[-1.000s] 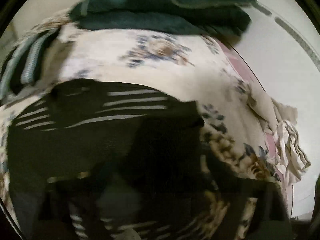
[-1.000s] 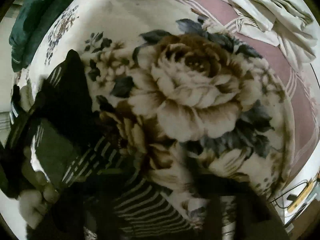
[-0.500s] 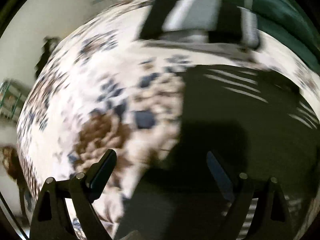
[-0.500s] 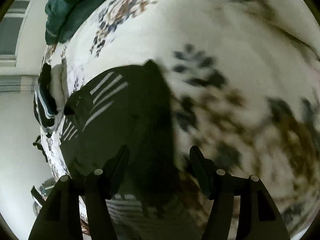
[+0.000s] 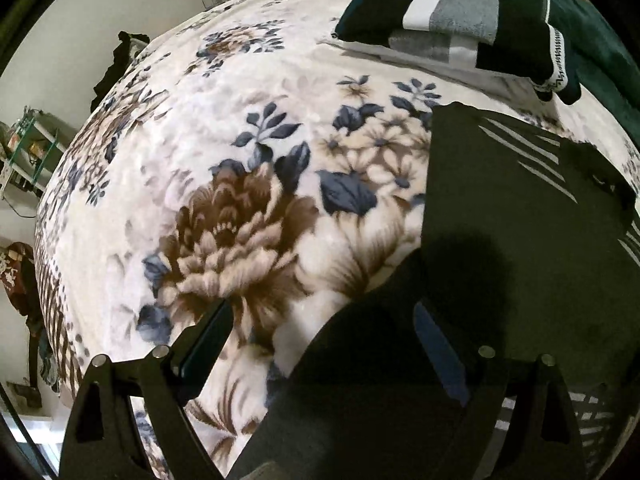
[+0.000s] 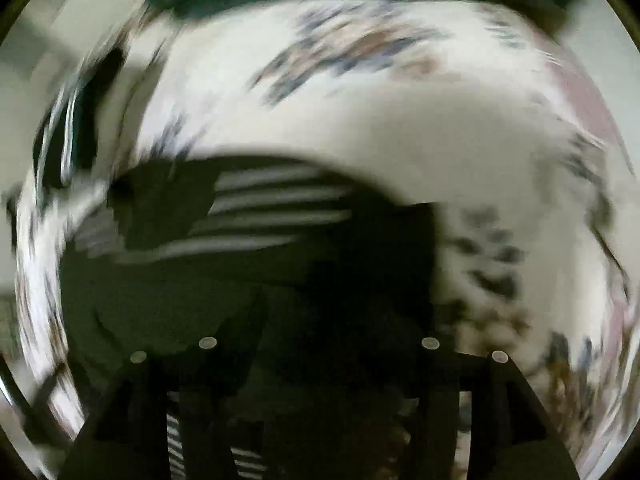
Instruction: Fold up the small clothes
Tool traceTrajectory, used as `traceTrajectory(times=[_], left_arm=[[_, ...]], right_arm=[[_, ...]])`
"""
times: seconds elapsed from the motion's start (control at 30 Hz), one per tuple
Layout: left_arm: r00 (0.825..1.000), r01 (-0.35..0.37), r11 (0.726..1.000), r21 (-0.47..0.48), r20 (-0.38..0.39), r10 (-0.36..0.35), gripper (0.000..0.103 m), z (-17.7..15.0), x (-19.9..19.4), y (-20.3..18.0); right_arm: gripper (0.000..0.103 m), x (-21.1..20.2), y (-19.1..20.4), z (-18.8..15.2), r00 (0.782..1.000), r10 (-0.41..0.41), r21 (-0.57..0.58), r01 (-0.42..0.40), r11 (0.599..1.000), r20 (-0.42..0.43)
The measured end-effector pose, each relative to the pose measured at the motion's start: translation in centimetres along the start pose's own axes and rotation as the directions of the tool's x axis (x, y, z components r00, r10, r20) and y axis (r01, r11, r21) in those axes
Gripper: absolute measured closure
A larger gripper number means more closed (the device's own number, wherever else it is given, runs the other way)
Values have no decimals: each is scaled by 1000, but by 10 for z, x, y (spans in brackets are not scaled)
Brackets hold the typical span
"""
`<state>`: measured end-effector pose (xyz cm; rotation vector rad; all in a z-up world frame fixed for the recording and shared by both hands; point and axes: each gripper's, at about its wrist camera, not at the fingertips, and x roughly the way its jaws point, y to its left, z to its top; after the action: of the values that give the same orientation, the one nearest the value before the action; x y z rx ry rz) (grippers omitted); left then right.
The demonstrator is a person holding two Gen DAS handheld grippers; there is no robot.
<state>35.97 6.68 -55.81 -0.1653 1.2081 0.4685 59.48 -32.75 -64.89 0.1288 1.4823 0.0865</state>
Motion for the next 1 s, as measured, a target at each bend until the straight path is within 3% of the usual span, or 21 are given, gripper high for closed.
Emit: traceTrajectory(times=[0.07, 0.17, 0.3, 0.4, 0.5, 0.57, 0.67, 0.73, 0.87, 1.0], left_arm=[[1000, 1, 1000, -7, 9, -1, 11, 0, -2, 1], [1000, 10, 1000, -5, 17, -10, 11, -2, -6, 7], [999, 46, 999, 0, 9, -46, 11, -3, -1, 13], [993, 120, 993, -11, 9, -120, 11, 2, 2, 15], [976, 219, 975, -42, 24, -218, 11, 10, 7, 18], [957, 291, 955, -58, 19, -290, 11, 18, 15, 18], [905, 426, 901, -81, 22, -425, 12, 29, 27, 18], [880, 476, 877, -74, 20, -475, 12, 33, 36, 15], [880, 473, 881, -13, -38, -474, 13, 24, 58, 8], [871, 491, 870, 35, -32, -490, 13, 11, 59, 13]], right_arm=[[61, 15, 0, -17, 992, -102, -43, 99, 994, -70], [61, 8, -23, -61, 982, -149, -24, 147, 989, -117], [61, -3, -56, -104, 963, -146, 90, 170, 981, -228], [58, -35, -55, -101, 984, -80, 200, 112, 973, -162], [55, -61, -10, -68, 996, 62, 192, -48, 980, -65], [53, -58, 45, -38, 976, 207, 120, -199, 973, -60], [53, -37, 128, 8, 932, 349, 0, -351, 936, -98], [53, -13, 192, 42, 919, 371, -117, -386, 915, -133], [53, 58, 304, 91, 909, 327, -288, -396, 872, -259], [57, 105, 353, 105, 890, 268, -324, -393, 861, -369]])
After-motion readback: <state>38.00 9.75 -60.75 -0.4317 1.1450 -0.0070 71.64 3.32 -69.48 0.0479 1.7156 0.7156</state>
